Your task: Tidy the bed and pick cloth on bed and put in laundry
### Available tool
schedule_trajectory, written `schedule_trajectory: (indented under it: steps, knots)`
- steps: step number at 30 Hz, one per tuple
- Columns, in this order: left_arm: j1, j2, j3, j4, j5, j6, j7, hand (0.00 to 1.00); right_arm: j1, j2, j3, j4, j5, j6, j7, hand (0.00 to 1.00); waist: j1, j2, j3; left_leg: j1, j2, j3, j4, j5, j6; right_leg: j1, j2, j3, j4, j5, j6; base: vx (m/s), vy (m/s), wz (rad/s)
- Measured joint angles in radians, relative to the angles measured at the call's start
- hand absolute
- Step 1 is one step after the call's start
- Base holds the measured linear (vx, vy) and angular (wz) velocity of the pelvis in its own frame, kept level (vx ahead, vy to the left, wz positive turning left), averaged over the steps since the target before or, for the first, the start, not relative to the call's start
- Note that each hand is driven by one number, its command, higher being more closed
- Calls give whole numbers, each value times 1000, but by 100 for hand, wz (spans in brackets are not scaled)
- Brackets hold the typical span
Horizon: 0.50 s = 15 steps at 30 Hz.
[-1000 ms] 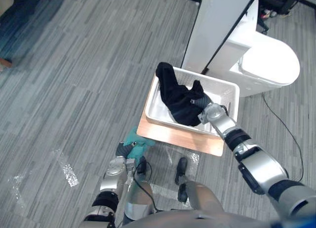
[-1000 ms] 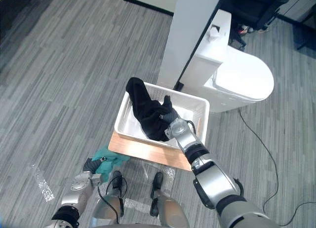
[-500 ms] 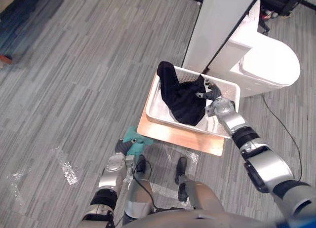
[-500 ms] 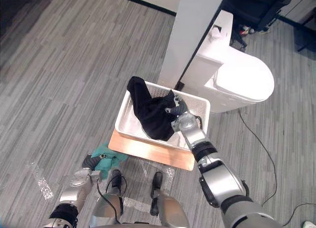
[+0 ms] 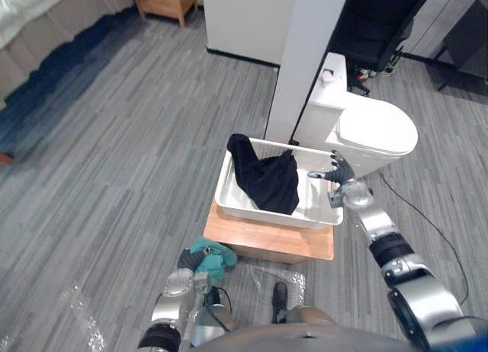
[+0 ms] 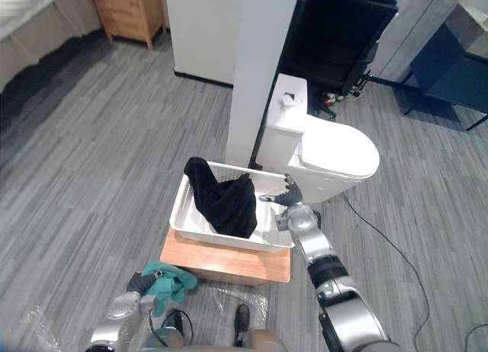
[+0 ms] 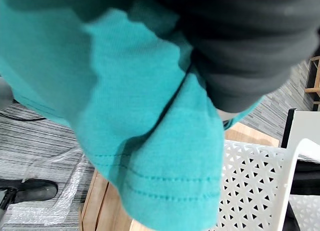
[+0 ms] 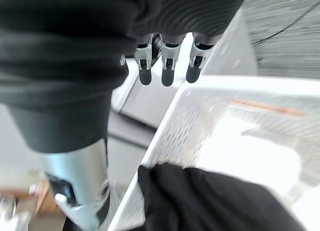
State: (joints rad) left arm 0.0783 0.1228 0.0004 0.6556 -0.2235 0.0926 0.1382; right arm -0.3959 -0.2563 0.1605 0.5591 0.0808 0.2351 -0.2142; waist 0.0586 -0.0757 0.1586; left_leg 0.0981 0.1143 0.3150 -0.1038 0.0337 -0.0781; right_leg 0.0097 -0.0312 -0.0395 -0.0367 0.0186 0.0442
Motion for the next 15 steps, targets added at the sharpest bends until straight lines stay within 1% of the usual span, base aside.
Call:
schedule_trajectory:
  steps: [2, 3, 5, 6, 7, 9, 10, 11, 12, 15]
  knots:
    - [25, -10, -1, -1, -4, -3, 1, 100, 68, -3, -62, -3, -6, 1, -22, 0, -17, 21, -14, 7, -5, 3, 0, -7, 2, 6, -5, 2, 0, -4, 9, 17, 42, -6]
    - [34, -12, -1, 0, -7, -5, 2, 100, 102, -8, -88, -8, -6, 1, -31, 0, -23, 27, -19, 9, -7, 6, 0, -9, 3, 7, -7, 4, 0, -5, 12, 24, 37, -4]
    - [46, -15, 0, 0, -32, -18, 12, 100, 170, -32, -127, -16, -4, 0, -45, 0, -30, 36, -24, 17, -10, 11, 0, -14, 4, 11, -10, 11, 0, -5, 13, 47, 33, -6]
    - [56, -14, 1, 0, -41, -21, 22, 100, 210, -35, -165, -16, 9, -6, -59, 0, -41, 38, -26, 27, -10, 13, 0, -18, 3, 21, -10, 13, 0, -5, 13, 60, 30, -5]
    - [62, -14, 1, 0, -43, -21, 23, 100, 229, -34, -184, -16, 16, -12, -64, 0, -44, 40, -30, 31, -10, 13, 0, -20, 3, 24, -10, 13, 0, -5, 13, 80, 23, -4]
    - [67, -16, 1, 18, -86, -24, 45, 100, 291, -35, -258, 2, 58, -51, -72, 0, -58, 47, -46, 44, -10, 19, 0, -27, 0, 37, -10, 15, -10, -5, 12, 82, 15, -8]
    - [65, -17, 1, 29, -107, -30, 58, 100, 299, -34, -272, 19, 71, -60, -73, 0, -63, 48, -53, 43, -10, 20, 0, -28, 0, 37, -10, 16, -13, -5, 12, 75, 7, -8]
    - [62, -18, 1, 45, -154, -37, 87, 100, 315, -33, -292, 59, 95, -77, -74, 0, -71, 52, -62, 46, -10, 21, 1, -28, -1, 40, -10, 16, -17, -4, 12, 62, -1, -4]
    - [61, -19, 5, 47, -200, -40, 114, 100, 331, -27, -314, 114, 105, -94, -73, 0, -73, 54, -61, 61, -10, 22, 1, -29, -3, 52, -9, 16, -21, -4, 12, 58, -6, 0]
    - [52, -27, 35, 89, -282, -61, 173, 100, 369, -5, -360, 269, 106, -112, -42, 0, -73, 64, -66, 78, -8, 4, 1, -29, -3, 85, -9, -8, -31, -7, 8, 27, -20, 22]
